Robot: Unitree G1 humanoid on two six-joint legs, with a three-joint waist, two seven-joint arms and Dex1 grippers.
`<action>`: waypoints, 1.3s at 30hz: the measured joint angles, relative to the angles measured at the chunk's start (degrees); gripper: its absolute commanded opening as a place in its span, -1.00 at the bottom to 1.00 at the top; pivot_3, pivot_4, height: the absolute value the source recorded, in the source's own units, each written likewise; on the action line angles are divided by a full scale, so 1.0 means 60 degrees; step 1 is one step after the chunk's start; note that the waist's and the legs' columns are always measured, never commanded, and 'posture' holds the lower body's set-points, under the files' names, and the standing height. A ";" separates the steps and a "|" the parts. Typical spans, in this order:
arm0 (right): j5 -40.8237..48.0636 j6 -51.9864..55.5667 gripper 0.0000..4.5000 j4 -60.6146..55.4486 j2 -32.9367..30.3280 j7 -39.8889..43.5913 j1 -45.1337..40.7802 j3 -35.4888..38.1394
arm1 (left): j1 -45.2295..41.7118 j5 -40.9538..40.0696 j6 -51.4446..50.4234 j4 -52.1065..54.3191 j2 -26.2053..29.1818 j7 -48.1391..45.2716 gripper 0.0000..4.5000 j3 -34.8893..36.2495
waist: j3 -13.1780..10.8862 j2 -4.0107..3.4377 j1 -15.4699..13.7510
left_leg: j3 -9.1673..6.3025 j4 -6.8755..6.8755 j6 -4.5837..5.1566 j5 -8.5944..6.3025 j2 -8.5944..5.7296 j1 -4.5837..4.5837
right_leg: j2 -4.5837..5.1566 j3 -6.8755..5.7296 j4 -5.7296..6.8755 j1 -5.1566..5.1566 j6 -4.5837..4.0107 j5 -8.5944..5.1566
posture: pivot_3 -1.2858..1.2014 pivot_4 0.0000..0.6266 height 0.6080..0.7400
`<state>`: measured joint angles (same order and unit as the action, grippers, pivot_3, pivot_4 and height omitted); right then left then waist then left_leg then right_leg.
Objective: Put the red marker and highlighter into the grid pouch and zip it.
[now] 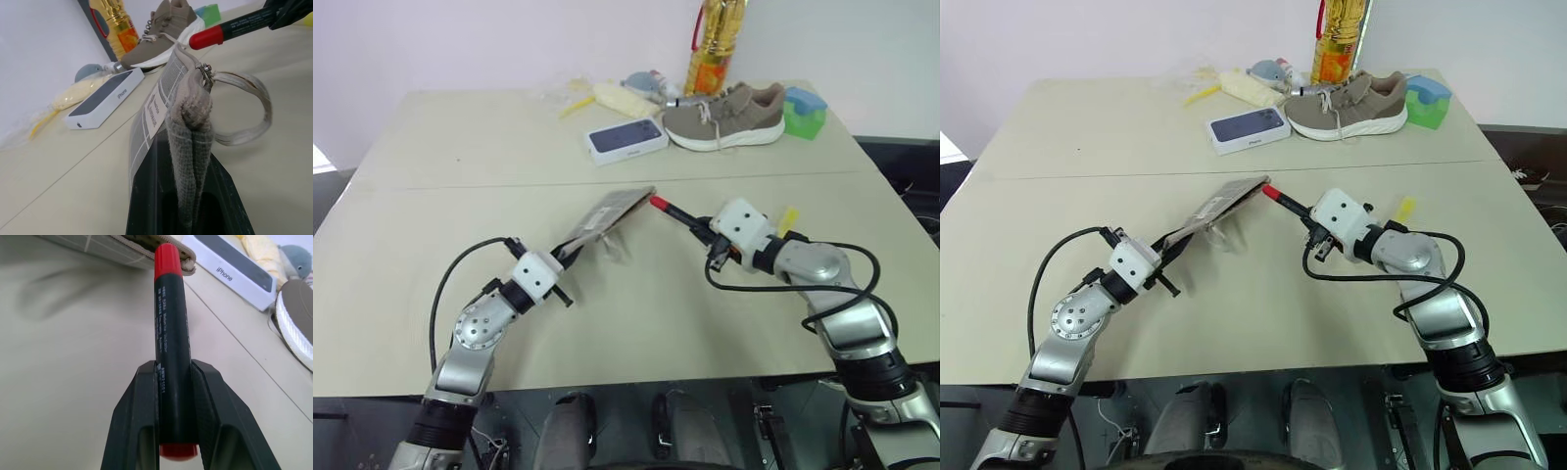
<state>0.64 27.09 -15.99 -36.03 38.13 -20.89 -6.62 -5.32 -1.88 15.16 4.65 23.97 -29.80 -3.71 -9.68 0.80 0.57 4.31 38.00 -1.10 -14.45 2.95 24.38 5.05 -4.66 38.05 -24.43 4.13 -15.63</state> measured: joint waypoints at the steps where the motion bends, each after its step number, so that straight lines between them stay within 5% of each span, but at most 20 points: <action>1: -0.0028 0.0000 -0.83 0.0000 0.0000 0.0000 -0.0003 -0.0008 | 0.0000 0.0000 0.0001 0.0000 0.0000 -0.0015 -1.00 0.0000 | 0.0000 0.0000 -0.0003 | -0.0001 0.0000 0.0000 0.0000 0.0000 0.0000 | 0.0000 0.0000 0.0000 0.0000 0.0000 0.0000 | 0.03 -0.52 0.76; 18: -0.0405 -0.0258 -0.83 -0.0031 -0.0340 0.0460 -0.0248 -0.0464 | 0.0003 0.0017 0.0139 0.0000 -0.0038 -0.0479 -1.00 -0.0081 | 0.0000 0.0000 -0.0006 | 0.0000 0.0002 0.0000 0.0000 0.0000 0.0000 | 0.0000 0.0000 0.0000 0.0000 0.0000 0.0000 | 0.03 -0.52 0.76; 30: -0.1829 -0.2853 -0.83 -0.0427 -0.2397 0.2073 -0.0360 -0.1403 | -0.0196 -0.0213 0.0541 0.0133 0.0491 -0.2189 -1.00 -0.1080 | 0.0000 -0.0001 -0.0006 | 0.0000 0.0004 -0.0001 0.0001 -0.0001 -0.0001 | -0.0001 0.0000 0.0000 0.0001 0.0000 0.0000 | 0.03 -0.52 0.76; 39: -0.1964 -0.3478 -0.83 -0.0914 -0.2337 0.2889 -0.0475 -0.1505 | -0.0624 -0.0429 0.0561 0.0156 0.0699 -0.3081 -1.00 -0.1137 | -0.0001 0.0000 -0.0010 | 0.0000 0.0008 -0.0002 0.0002 -0.0001 -0.0002 | -0.0002 0.0000 0.0000 0.0004 0.0000 0.0000 | 0.03 -0.52 0.76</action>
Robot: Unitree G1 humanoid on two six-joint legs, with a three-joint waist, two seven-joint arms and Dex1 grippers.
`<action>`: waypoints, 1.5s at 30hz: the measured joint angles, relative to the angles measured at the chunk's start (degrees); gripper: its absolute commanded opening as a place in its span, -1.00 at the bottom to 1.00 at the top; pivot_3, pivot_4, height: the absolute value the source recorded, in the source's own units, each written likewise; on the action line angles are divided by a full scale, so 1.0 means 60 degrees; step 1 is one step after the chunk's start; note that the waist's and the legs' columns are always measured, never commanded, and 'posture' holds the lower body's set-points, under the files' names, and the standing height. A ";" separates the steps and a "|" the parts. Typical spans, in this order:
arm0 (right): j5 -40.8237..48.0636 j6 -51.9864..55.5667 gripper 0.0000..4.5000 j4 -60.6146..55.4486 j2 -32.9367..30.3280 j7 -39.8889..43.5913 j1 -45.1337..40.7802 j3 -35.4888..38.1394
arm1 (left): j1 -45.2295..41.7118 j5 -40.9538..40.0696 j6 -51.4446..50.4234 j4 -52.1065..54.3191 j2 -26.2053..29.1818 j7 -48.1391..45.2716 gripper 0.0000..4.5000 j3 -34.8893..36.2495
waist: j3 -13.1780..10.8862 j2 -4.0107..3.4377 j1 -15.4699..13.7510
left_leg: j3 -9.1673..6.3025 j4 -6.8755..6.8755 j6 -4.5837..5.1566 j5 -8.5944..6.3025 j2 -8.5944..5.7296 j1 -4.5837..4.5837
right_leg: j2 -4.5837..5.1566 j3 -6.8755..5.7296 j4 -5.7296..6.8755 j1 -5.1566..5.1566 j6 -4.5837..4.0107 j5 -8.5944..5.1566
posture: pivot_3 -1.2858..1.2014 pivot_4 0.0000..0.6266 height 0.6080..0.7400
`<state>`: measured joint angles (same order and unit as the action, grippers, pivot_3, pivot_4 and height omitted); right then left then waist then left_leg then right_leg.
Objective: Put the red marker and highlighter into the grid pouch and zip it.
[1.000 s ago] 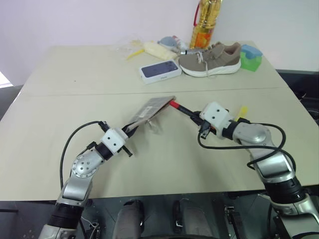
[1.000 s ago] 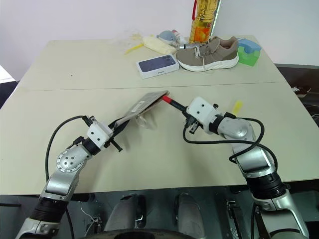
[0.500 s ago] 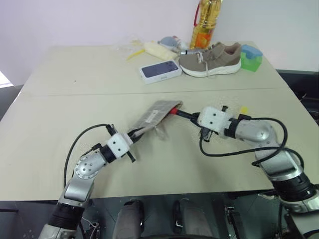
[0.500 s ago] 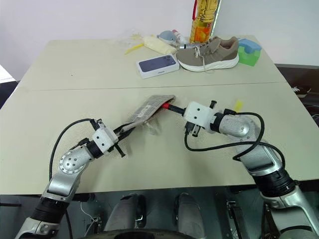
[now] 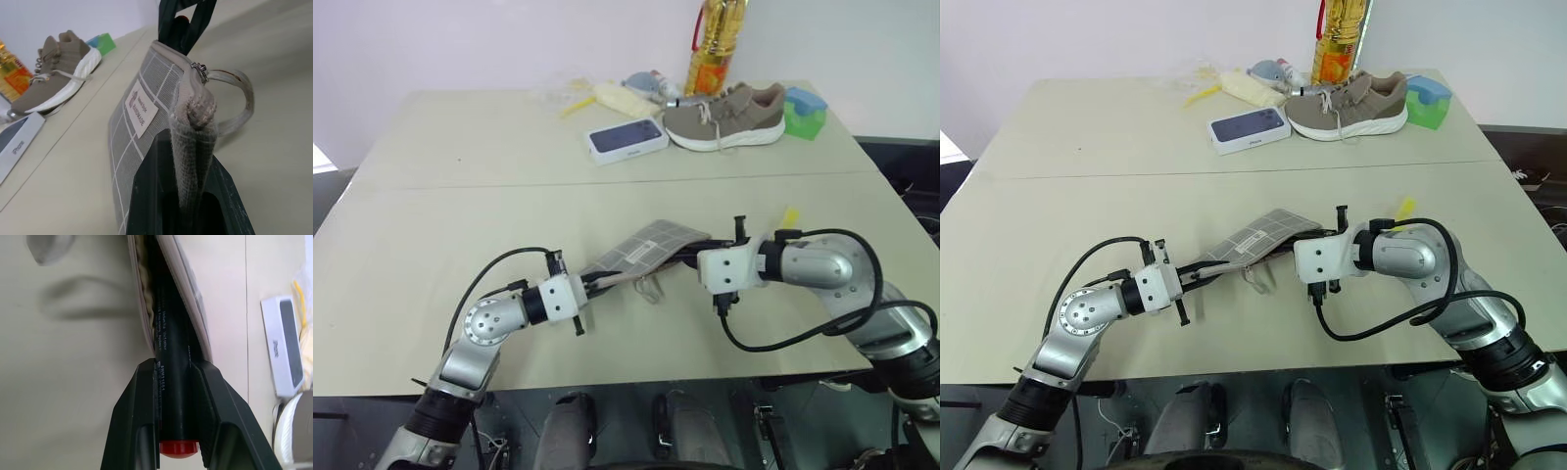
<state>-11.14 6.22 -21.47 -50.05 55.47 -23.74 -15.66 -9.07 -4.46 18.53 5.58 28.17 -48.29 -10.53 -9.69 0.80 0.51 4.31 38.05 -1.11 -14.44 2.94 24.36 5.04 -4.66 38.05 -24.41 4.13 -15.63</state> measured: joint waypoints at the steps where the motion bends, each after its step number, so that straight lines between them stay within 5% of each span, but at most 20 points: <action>1: 0.0004 0.0029 -0.60 -0.0018 0.0068 0.0046 0.0001 -0.0016 | -0.0026 -0.0001 0.0004 -0.0001 0.0006 -0.0047 -1.00 0.0000 | 0.0000 0.0000 0.0000 | 0.0000 0.0001 0.0000 0.0000 0.0000 0.0000 | 0.0000 0.0000 0.0000 0.0000 0.0000 0.0000 | 0.03 -0.52 0.76; 7: 0.0101 0.0598 0.73 -0.0137 0.0326 0.0088 0.0002 0.0147 | -0.0026 -0.0001 0.0014 -0.0076 0.0007 -0.0149 -1.00 0.0005 | 0.0000 0.0000 -0.0006 | 0.0000 0.0002 -0.0001 0.0001 0.0000 0.0000 | 0.0000 0.0000 0.0000 0.0000 0.0000 0.0000 | 0.03 -0.52 0.76; 14: 0.1692 0.3516 0.73 -0.0423 0.1132 -0.0241 0.0112 0.1803 | 0.0004 0.0056 0.0101 -0.0172 -0.0037 0.0247 -1.00 0.0053 | 0.0000 0.0000 -0.0015 | -0.0004 0.0004 -0.0001 0.0001 0.0001 -0.0001 | 0.0002 0.0000 0.0002 0.0006 -0.0001 0.0001 | 0.03 -0.52 0.76; 17: 0.2115 0.4797 0.73 0.0129 0.1723 -0.1199 0.0231 0.2993 | 0.0055 0.0281 0.0111 -0.0427 -0.0136 0.0670 -1.00 0.0104 | 0.0003 0.0004 -0.0045 | -0.0004 0.0007 0.0000 0.0001 -0.0002 -0.0006 | 0.0003 0.0000 0.0002 0.0016 -0.0001 0.0001 | 0.03 -0.52 0.76; 18: 0.2162 0.5463 0.98 0.0621 0.2061 -0.1772 0.0216 0.3471 | 0.0055 0.0376 0.0110 -0.0546 -0.0252 0.0881 -1.00 0.0108 | 0.0004 0.0006 -0.0059 | -0.0003 0.0009 0.0000 0.0001 -0.0002 -0.0007 | 0.0003 0.0000 0.0002 0.0016 -0.0002 0.0002 | 0.03 -0.52 0.76; 23: 0.2075 0.7942 0.99 0.2544 0.3230 -0.4357 0.0137 0.5038 | 0.0031 0.0656 0.0110 -0.0774 -0.0553 0.1581 -1.00 0.0123 | 0.0007 -0.0009 -0.0156 | 0.0004 0.0007 0.0000 0.0001 -0.0001 -0.0007 | 0.0001 0.0004 0.0006 0.0010 -0.0002 0.0002 | 0.03 -0.52 0.76; 31: 0.2105 0.8812 0.99 0.3315 0.4364 -0.6686 -0.0391 0.6027 | -0.0129 0.0881 0.0070 -0.0830 -0.0956 0.2059 -1.00 0.0072 | 0.0010 -0.0019 -0.0169 | 0.0005 0.0006 0.0001 0.0001 -0.0003 -0.0006 | 0.0002 0.0004 0.0008 0.0009 -0.0001 0.0002 | 0.03 -0.52 0.76; 35: 0.2441 0.8860 0.45 0.3335 0.4496 -0.6916 -0.0399 0.6106 | -0.0135 0.0891 0.0064 -0.0863 -0.0963 0.2067 -1.00 0.0067 | 0.0013 -0.0021 -0.0168 | 0.0003 0.0005 0.0001 0.0001 -0.0002 -0.0007 | 0.0000 0.0004 0.0008 0.0009 -0.0001 0.0002 | 0.03 -0.52 0.76; 40: 0.2690 0.8930 -0.62 0.3318 0.4572 -0.7181 -0.0448 0.6101 | -0.0176 0.0880 0.0042 -0.0903 -0.0965 0.2070 -1.00 0.0075 | 0.0013 -0.0021 -0.0175 | 0.0003 0.0005 0.0001 0.0001 -0.0003 -0.0005 | 0.0002 0.0004 0.0007 0.0009 0.0000 0.0002 | 0.03 -0.52 0.76; 45: 0.2448 0.7904 -0.61 0.2952 0.3563 -0.6556 0.0031 0.4693 | -0.0253 0.0786 -0.0146 -0.0907 -0.0996 0.2094 -1.00 0.0139 | 0.0009 -0.0027 -0.0165 | 0.0002 0.0004 0.0003 0.0000 -0.0004 -0.0003 | 0.0001 0.0005 0.0004 0.0007 0.0002 0.0001 | 0.03 -0.52 0.76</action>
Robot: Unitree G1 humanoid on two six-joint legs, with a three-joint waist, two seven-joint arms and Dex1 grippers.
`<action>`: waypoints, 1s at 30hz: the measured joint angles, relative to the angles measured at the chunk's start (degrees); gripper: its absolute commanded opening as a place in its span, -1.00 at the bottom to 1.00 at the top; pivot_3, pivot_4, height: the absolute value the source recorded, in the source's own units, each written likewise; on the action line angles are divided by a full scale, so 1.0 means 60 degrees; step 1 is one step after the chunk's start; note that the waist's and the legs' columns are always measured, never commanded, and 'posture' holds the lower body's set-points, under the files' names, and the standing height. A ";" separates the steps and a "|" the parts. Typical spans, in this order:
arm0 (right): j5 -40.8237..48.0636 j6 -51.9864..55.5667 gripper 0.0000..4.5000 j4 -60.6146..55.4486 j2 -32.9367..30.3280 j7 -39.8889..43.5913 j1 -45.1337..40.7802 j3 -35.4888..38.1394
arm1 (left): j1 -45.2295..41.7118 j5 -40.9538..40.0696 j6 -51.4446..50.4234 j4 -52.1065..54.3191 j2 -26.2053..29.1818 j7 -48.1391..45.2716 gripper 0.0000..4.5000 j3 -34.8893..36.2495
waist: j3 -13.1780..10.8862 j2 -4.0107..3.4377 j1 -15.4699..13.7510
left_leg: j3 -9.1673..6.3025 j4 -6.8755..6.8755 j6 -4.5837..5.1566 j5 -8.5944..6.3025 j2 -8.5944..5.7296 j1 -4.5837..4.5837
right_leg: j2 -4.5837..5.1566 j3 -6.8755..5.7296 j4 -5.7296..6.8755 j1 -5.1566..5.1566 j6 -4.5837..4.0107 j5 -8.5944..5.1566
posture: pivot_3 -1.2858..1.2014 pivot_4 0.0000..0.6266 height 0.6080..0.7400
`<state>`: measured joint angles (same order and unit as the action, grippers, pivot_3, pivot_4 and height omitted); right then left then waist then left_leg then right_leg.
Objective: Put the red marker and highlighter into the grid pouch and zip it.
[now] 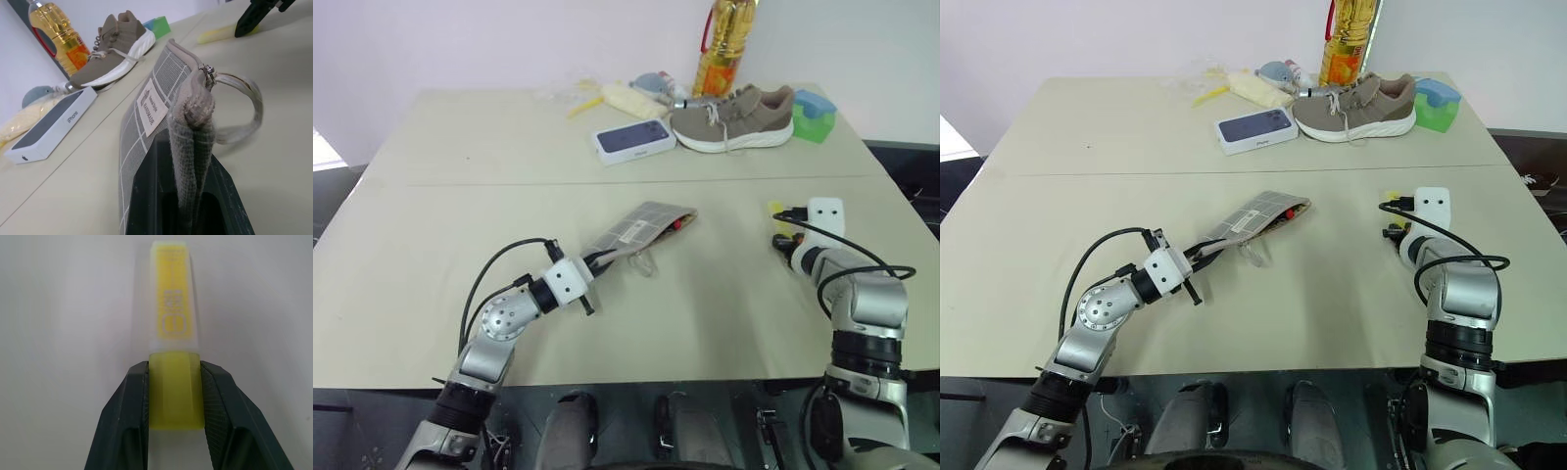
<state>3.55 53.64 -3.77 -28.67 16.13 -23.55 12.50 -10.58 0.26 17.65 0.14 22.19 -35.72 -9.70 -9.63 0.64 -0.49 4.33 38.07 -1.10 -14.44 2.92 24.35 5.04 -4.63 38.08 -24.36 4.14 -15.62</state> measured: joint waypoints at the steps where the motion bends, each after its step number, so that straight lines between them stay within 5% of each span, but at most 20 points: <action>1: -0.0111 -0.0419 -0.61 -0.0185 -0.0284 0.0233 0.0104 -0.0356 | -0.0003 -0.0061 -0.0030 -0.0002 0.0001 0.0017 -1.00 0.0036 | 0.0000 0.0000 0.0001 | -0.0002 -0.0001 0.0000 0.0000 0.0000 0.0000 | -0.0001 0.0000 0.0000 0.0000 0.0001 0.0000 | 0.03 -0.52 0.76; 5: -0.0636 -0.3351 -0.61 -0.1352 -0.2048 0.1887 0.0661 -0.1874 | -0.0175 -0.0275 -0.0182 -0.0022 -0.0022 0.0143 -1.00 0.0246 | -0.0002 0.0000 0.0032 | -0.0005 -0.0001 0.0000 0.0000 0.0001 -0.0001 | -0.0006 0.0000 -0.0002 -0.0001 0.0002 -0.0001 | 0.03 -0.52 0.76; 8: -0.0563 -0.4372 -0.61 -0.2053 -0.2328 0.2765 0.0873 -0.2223 | -0.0246 -0.0345 -0.0194 -0.0030 -0.0029 0.0161 -1.00 0.0331 | 0.0001 0.0011 0.0031 | -0.0009 -0.0001 0.0000 0.0000 0.0004 -0.0003 | -0.0012 -0.0001 -0.0002 0.0003 0.0002 -0.0001 | 0.03 -0.52 0.76; 30: 0.0673 -0.4717 -0.61 -0.2904 -0.2348 0.4756 0.1563 -0.2145 | -0.0323 -0.0341 -0.0151 -0.0302 -0.0055 0.0179 -1.00 0.0331 | -0.0001 0.0013 -0.0038 | -0.0006 0.0004 -0.0001 0.0001 0.0000 -0.0002 | -0.0005 -0.0001 -0.0004 0.0005 0.0003 0.0002 | 0.03 -0.52 0.76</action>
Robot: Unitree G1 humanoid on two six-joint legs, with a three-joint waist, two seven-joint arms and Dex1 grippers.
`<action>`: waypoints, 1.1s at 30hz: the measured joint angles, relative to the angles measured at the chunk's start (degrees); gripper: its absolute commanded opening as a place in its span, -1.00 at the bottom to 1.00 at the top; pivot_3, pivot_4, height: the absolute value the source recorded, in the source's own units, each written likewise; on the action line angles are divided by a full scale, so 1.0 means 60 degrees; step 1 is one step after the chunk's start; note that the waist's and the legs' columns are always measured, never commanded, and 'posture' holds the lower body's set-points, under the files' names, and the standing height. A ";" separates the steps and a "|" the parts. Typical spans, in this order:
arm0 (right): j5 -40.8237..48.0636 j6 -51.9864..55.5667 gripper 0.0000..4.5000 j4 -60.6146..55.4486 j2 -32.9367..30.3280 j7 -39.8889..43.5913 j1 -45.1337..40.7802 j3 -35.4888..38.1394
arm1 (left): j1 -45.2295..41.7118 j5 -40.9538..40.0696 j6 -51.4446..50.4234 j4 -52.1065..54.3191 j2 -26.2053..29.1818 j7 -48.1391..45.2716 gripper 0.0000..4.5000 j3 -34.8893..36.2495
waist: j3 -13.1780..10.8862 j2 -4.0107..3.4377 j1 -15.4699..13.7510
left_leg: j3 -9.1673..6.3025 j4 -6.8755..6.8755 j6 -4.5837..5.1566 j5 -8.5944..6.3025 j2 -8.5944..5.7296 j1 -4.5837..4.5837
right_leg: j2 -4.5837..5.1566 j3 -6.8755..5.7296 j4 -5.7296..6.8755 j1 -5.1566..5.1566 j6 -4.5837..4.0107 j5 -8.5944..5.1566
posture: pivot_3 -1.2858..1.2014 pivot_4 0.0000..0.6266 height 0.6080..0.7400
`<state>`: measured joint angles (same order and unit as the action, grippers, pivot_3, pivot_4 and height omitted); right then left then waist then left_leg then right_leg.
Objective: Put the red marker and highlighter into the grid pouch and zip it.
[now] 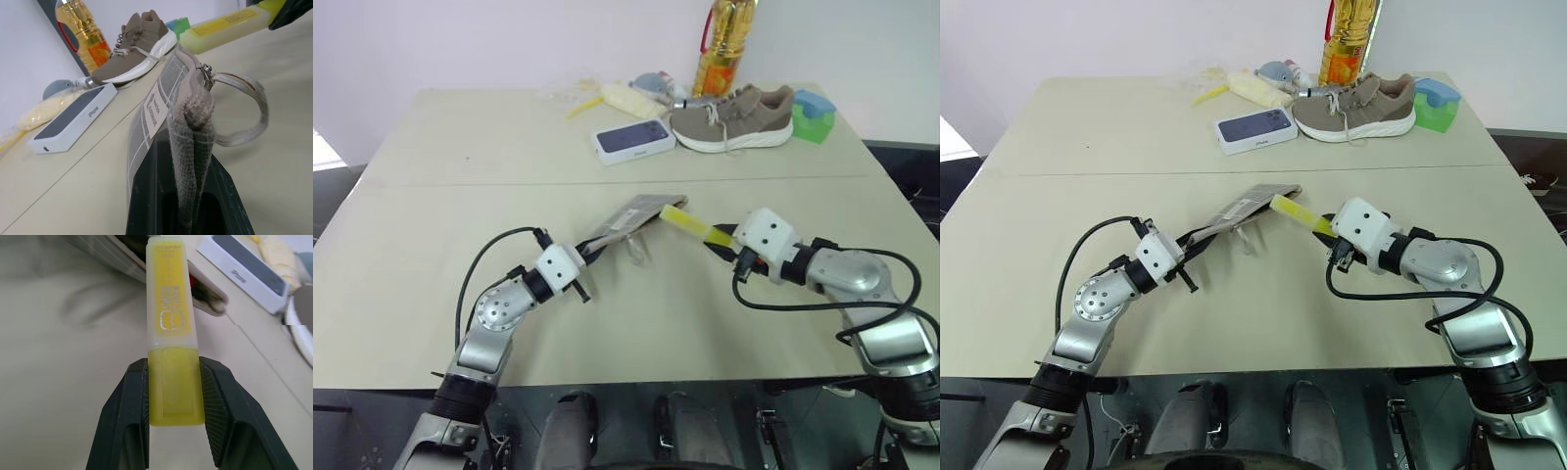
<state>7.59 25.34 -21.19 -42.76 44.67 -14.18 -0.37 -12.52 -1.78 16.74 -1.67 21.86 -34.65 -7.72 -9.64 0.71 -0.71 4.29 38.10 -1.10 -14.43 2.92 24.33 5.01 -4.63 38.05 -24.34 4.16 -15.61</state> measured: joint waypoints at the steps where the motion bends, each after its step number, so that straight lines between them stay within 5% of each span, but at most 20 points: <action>1: 0.0018 0.0022 -0.61 0.0000 -0.0005 0.0014 0.0008 0.0039 | 0.0000 0.0000 0.0001 0.0000 0.0000 0.0000 -1.00 0.0000 | 0.0000 0.0000 0.0000 | 0.0000 0.0000 0.0000 0.0000 0.0000 0.0000 | 0.0000 0.0000 0.0000 0.0000 0.0000 0.0000 | 0.03 -0.52 0.76; 21: -0.0264 0.0015 -0.61 0.0004 -0.0251 0.0016 -0.0077 -0.0249 | 0.0078 -0.0035 0.0075 0.0070 -0.0006 -0.0503 -1.00 -0.0150 | 0.0000 0.0000 0.0000 | 0.0000 0.0001 0.0000 0.0000 0.0000 0.0000 | -0.0001 0.0000 0.0000 0.0000 0.0000 0.0000 | 0.03 -0.52 0.76; 33: -0.1206 -0.0866 -0.61 -0.0668 -0.1827 0.1443 -0.0639 -0.1135 | 0.0089 -0.0044 0.0392 0.0156 0.0128 -0.1354 -1.00 -0.0495 | 0.0000 0.0000 0.0007 | -0.0001 0.0003 0.0000 0.0000 0.0000 -0.0001 | -0.0002 0.0000 0.0000 0.0000 0.0000 0.0000 | 0.03 -0.52 0.76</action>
<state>0.35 20.15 -25.19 -53.72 53.33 -18.01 -7.17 -11.99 -2.05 19.09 -0.74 22.63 -42.77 -10.69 -9.64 0.71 -0.67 4.28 38.11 -1.11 -14.43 2.92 24.33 5.00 -4.63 38.06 -24.34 4.16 -15.61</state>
